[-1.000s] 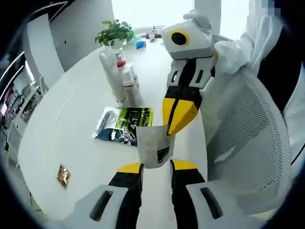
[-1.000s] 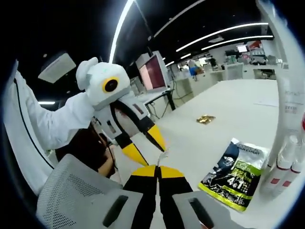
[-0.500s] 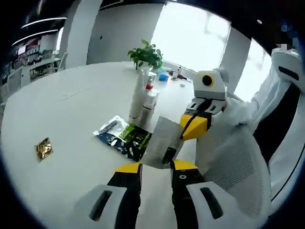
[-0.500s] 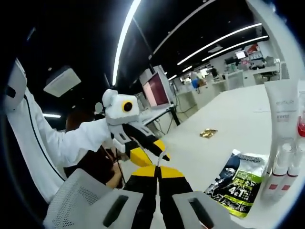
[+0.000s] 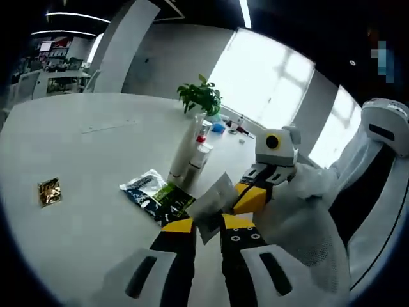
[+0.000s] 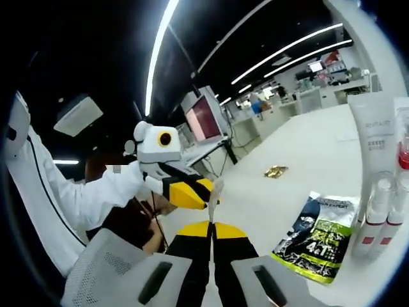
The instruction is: Arrange the skincare products in the storage area until every visible bottle or jar stands upright without overlapping.
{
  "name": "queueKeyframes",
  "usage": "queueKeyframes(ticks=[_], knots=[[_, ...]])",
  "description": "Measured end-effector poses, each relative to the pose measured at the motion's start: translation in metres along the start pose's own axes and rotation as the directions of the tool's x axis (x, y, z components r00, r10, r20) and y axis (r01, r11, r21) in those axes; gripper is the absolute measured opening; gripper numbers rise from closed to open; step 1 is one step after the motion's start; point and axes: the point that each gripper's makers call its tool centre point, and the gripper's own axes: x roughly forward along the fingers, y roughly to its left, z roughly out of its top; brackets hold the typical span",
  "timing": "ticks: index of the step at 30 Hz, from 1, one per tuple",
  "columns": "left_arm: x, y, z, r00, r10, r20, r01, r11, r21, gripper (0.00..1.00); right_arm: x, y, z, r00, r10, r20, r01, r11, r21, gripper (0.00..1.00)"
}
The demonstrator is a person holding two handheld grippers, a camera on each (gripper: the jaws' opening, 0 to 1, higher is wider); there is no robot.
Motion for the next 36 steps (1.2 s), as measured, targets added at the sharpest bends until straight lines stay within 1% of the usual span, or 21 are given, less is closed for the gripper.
queueKeyframes(ticks=[1,2,3,6,10,11,12,13,14,16,17,18,21,22,25,28,29,31,33,36], knots=[[0.001,0.0,0.002,1.0,-0.002,0.01,0.002,1.0,-0.008,0.07,0.0,0.0,-0.001,1.0,-0.001,-0.005,0.001,1.0,0.0,0.0],[0.002,-0.005,0.005,0.999,-0.02,0.035,0.021,0.999,-0.028,0.06,0.001,-0.002,-0.003,1.0,-0.012,-0.013,0.012,1.0,0.005,0.0],[0.003,-0.006,0.006,0.999,-0.023,0.042,0.024,0.999,-0.031,0.06,0.002,-0.003,-0.006,0.999,-0.019,-0.027,0.019,1.0,0.01,0.0],[0.007,-0.006,0.002,1.0,-0.006,0.016,0.006,1.0,0.004,0.06,0.002,-0.005,-0.01,0.999,-0.027,-0.045,0.028,0.999,0.027,0.0],[0.011,-0.006,-0.004,1.0,-0.008,0.004,0.008,1.0,-0.004,0.11,0.003,-0.009,-0.014,0.997,-0.038,-0.066,0.042,0.998,0.052,0.0],[0.012,-0.005,-0.005,1.0,-0.007,0.002,0.007,1.0,-0.005,0.1,0.002,-0.009,-0.015,0.997,-0.043,-0.067,0.047,0.998,0.053,0.0],[0.012,-0.001,-0.005,1.0,0.022,0.004,-0.022,1.0,-0.007,0.07,0.002,-0.01,-0.015,0.997,-0.048,-0.067,0.051,0.997,0.054,0.0],[0.013,0.002,-0.004,0.999,0.044,0.006,-0.044,0.999,0.012,0.06,0.002,-0.012,-0.014,0.996,-0.055,-0.065,0.059,0.996,0.063,0.0],[0.013,-0.001,-0.005,0.999,0.034,0.006,-0.034,0.999,0.01,0.06,0.003,-0.013,-0.015,0.996,-0.061,-0.065,0.066,0.995,0.076,0.0],[0.015,0.002,-0.006,0.998,0.07,-0.009,-0.069,0.997,0.026,0.06,0.004,-0.018,-0.017,0.994,-0.082,-0.071,0.089,0.99,0.105,0.0],[0.016,0.004,-0.008,0.995,0.097,-0.018,-0.096,0.994,0.045,0.06,0.005,-0.019,-0.018,0.993,-0.091,-0.074,0.099,0.989,0.109,0.0],[0.016,0.006,-0.009,0.993,0.112,-0.023,-0.11,0.993,0.05,0.06,0.006,-0.02,-0.018,0.992,-0.098,-0.078,0.106,0.988,0.109,0.0],[0.017,0.01,-0.016,0.984,0.167,-0.058,-0.162,0.983,0.084,0.06,0.01,-0.024,-0.022,0.986,-0.14,-0.093,0.147,0.986,0.082,0.0],[0.016,0.011,-0.016,0.983,0.174,-0.062,-0.168,0.982,0.087,0.06,0.011,-0.025,-0.023,0.985,-0.144,-0.097,0.152,0.986,0.075,0.0],[0.016,0.016,-0.022,0.968,0.236,-0.089,-0.227,0.969,0.099,0.06,0.015,-0.028,-0.027,0.982,-0.151,-0.115,0.16,0.984,0.075,0.0],[0.017,0.02,-0.027,0.955,0.28,-0.101,-0.268,0.956,0.117,0.06,0.02,-0.028,-0.033,0.978,-0.157,-0.139,0.167,0.984,0.066,0.0],[0.018,0.024,-0.03,0.95,0.292,-0.11,-0.282,0.954,0.104,0.06,0.021,-0.028,-0.035,0.977,-0.155,-0.148,0.166,0.984,0.065,0.0],[0.017,0.032,-0.036,0.946,0.301,-0.125,-0.291,0.952,0.09,0.05,0.022,-0.029,-0.039,0.972,-0.163,-0.172,0.173,0.984,0.046,0.0],[0.017,0.039,-0.039,0.941,0.313,-0.13,-0.305,0.949,0.078,0.05,0.024,-0.028,-0.042,0.968,-0.168,-0.185,0.178,0.983,0.041,0.0],[0.018,0.044,-0.042,0.927,0.351,-0.135,-0.341,0.936,0.09,0.05,0.028,-0.031,-0.043,0.963,-0.178,-0.2,0.188,0.982,0.028,0.0]])
